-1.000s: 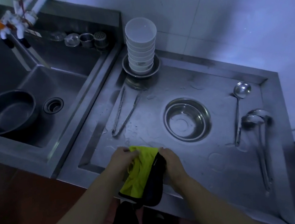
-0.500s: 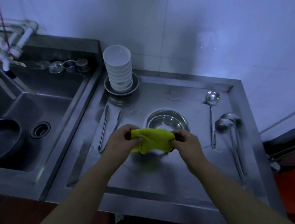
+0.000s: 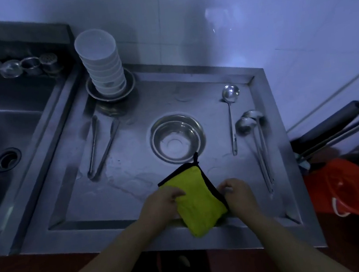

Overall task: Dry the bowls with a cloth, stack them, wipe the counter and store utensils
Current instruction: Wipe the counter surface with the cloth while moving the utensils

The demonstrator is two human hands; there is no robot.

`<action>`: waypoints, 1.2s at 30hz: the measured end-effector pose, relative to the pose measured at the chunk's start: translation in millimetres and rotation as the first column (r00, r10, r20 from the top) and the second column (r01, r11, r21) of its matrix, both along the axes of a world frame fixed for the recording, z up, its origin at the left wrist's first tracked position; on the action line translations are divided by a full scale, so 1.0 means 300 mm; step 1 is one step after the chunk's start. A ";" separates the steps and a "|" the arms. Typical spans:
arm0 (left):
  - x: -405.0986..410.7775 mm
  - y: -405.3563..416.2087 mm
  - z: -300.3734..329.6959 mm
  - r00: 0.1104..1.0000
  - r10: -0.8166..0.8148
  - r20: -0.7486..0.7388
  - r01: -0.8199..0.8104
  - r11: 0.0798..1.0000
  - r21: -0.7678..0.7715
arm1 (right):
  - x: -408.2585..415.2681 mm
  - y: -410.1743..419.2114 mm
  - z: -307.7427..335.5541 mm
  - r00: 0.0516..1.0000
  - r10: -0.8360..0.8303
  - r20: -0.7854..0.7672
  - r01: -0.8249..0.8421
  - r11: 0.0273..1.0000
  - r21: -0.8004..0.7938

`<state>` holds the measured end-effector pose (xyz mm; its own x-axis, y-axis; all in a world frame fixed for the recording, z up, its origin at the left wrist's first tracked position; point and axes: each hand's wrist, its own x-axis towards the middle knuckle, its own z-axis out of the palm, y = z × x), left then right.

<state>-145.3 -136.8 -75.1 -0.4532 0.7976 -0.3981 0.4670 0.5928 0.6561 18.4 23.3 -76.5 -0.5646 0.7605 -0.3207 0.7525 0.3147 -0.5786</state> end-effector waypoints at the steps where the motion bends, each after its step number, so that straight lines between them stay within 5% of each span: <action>1: -0.032 0.015 -0.012 0.995 0.088 -0.043 -0.087 0.996 0.021 | -0.012 -0.003 -0.008 1.000 0.008 -0.004 -0.008 1.000 0.021; 4: -0.103 0.065 -0.047 0.972 0.193 -0.134 -0.197 0.980 -0.016 | -0.079 -0.020 -0.016 0.998 0.055 -0.036 -0.054 0.998 0.042; 10: -0.104 0.134 -0.071 0.990 0.138 -0.042 -0.143 0.976 -0.163 | -0.166 -0.113 -0.056 0.987 0.142 -0.069 -0.142 0.990 0.004; 14: -0.118 0.174 -0.012 0.936 0.294 0.196 -0.273 0.954 -0.125 | -0.137 -0.179 -0.053 0.966 0.259 -0.026 -0.256 0.964 0.076; 21: -0.143 0.159 0.041 0.915 0.308 0.260 -0.300 0.951 -0.073 | 0.050 -0.183 -0.053 0.729 0.681 0.075 -0.681 0.707 0.191; 23: -0.156 0.154 0.067 0.916 0.295 0.271 -0.290 0.955 -0.062 | 0.047 -0.171 -0.038 0.827 0.561 -0.032 -0.540 0.810 0.227; 26: -0.190 0.133 0.112 0.940 0.291 0.180 -0.295 0.956 -0.007 | 0.005 -0.121 0.031 0.968 0.136 -0.210 -0.148 0.988 -0.038; 29: -0.221 0.092 0.178 0.960 0.281 0.011 -0.281 0.959 0.018 | -0.062 -0.056 0.126 0.926 -0.136 -0.351 0.031 0.957 -0.288; 32: -0.256 0.050 0.237 0.936 0.326 0.134 -0.321 0.945 -0.057 | -0.127 -0.039 0.198 0.885 -0.213 -0.413 0.026 0.910 -0.414; 36: -0.324 0.007 0.239 0.880 0.458 0.124 -0.427 0.879 -0.214 | -0.199 -0.031 0.209 0.880 -0.265 -0.394 0.057 0.883 -0.466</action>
<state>-242.6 -134.6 -3.3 -0.6572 0.4396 -0.6123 0.0223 0.8233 0.5671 -41.3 14.1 -13.7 -0.6046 0.6966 -0.3862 0.4082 -0.1454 -0.9013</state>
